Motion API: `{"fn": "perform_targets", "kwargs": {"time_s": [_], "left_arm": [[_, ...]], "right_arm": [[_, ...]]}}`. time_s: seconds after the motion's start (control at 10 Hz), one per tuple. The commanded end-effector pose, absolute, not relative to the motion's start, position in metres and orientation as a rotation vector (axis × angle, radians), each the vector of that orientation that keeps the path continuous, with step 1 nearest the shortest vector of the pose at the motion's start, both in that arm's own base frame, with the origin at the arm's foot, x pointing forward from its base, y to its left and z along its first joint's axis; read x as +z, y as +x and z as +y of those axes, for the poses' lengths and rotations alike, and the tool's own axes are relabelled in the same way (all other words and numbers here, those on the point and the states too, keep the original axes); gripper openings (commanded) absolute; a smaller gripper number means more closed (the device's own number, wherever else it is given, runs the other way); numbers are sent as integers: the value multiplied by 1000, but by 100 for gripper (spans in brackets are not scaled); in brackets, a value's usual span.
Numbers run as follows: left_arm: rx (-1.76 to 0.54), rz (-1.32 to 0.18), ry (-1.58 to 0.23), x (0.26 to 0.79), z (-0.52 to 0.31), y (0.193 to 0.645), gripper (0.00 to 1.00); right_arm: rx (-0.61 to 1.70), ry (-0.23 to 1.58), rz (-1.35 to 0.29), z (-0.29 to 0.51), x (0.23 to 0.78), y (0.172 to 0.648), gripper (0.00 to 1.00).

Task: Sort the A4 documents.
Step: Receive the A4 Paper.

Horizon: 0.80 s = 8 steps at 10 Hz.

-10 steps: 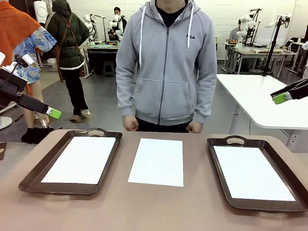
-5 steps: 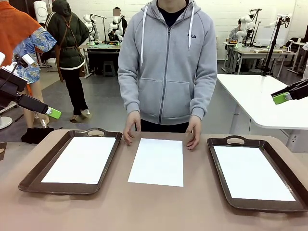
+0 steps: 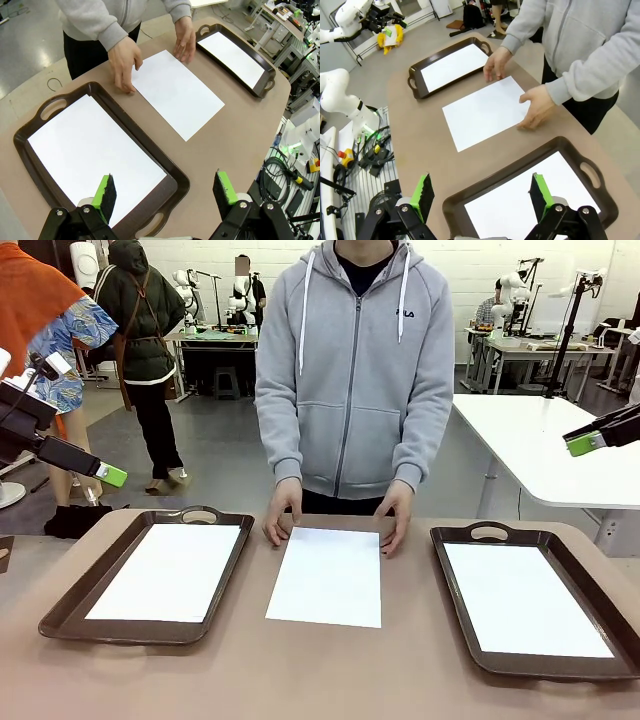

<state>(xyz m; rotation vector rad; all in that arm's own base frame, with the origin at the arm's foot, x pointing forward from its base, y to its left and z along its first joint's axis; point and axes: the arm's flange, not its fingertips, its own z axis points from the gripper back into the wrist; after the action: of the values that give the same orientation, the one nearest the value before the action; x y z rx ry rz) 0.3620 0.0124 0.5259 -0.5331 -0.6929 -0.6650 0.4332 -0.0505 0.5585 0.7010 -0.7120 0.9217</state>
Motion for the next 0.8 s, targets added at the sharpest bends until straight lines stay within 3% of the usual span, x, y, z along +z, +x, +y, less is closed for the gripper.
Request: {"fn": "perform_targets", "kwargs": {"time_s": [0.0, 0.7], "left_arm": [[-667, -696, -540, 526, 12, 362, 100], [-667, -696, -540, 526, 12, 362, 100]], "right_arm": [[921, 702, -712, -51, 558, 433, 100], [921, 702, -712, -51, 558, 433, 100]]}}
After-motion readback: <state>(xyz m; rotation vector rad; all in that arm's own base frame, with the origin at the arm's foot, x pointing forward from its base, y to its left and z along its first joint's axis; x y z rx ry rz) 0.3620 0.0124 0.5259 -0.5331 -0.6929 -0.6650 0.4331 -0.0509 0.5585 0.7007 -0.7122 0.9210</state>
